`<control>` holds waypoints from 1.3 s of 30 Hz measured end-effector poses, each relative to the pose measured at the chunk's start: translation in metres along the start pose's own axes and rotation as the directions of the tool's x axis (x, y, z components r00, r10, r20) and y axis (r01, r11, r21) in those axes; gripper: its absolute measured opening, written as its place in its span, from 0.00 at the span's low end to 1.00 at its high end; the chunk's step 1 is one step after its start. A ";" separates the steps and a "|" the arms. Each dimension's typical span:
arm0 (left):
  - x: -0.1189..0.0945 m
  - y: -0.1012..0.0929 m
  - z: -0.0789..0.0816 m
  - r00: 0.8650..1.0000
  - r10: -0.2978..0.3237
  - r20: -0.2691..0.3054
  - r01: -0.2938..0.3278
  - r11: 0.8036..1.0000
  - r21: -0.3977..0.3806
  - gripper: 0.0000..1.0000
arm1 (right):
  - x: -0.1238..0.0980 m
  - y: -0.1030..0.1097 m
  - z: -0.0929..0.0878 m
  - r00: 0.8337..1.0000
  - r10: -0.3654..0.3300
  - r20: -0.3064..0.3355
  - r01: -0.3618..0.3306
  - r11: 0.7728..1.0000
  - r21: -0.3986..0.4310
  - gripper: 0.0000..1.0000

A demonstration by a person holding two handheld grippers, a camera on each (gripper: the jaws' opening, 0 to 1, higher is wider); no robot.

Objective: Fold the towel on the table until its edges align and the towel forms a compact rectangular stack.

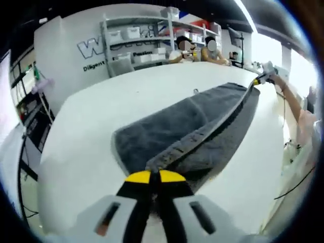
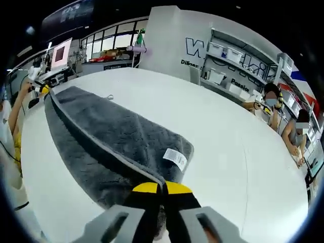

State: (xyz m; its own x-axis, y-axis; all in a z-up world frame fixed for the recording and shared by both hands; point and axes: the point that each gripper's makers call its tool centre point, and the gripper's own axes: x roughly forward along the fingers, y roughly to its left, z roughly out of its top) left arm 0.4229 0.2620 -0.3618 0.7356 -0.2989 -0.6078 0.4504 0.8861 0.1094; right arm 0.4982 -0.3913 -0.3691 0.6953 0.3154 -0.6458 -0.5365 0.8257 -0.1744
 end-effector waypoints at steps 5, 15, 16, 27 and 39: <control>0.015 0.008 0.005 1.000 0.003 -0.004 -0.003 1.000 -0.003 0.05 | 0.017 -0.007 0.008 1.000 -0.021 -0.008 0.021 1.000 0.006 0.02; 0.033 0.029 0.028 1.000 0.022 0.020 -0.022 1.000 -0.020 0.05 | 0.033 -0.020 0.027 0.998 -0.061 -0.018 0.060 0.998 -0.022 0.02; 0.035 0.030 0.031 1.000 0.022 0.022 -0.022 1.000 -0.022 0.05 | 0.035 -0.022 0.029 0.998 -0.065 -0.019 0.064 0.998 -0.024 0.02; 0.052 0.048 0.055 0.999 0.047 0.015 -0.047 0.999 -0.014 0.05 | 0.050 -0.038 0.056 0.995 -0.103 -0.002 0.103 0.994 -0.020 0.02; 0.070 0.066 0.068 0.998 0.068 0.005 -0.068 0.997 -0.025 0.05 | 0.075 -0.054 0.079 0.988 -0.150 -0.021 0.149 0.988 -0.051 0.02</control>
State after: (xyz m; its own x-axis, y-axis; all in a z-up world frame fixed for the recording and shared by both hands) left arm 0.5385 0.2753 -0.3442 0.7670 -0.2393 -0.5954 0.3862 0.9131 0.1306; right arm 0.6171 -0.3754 -0.3496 0.7577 0.1782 -0.6278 -0.4509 0.8384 -0.3063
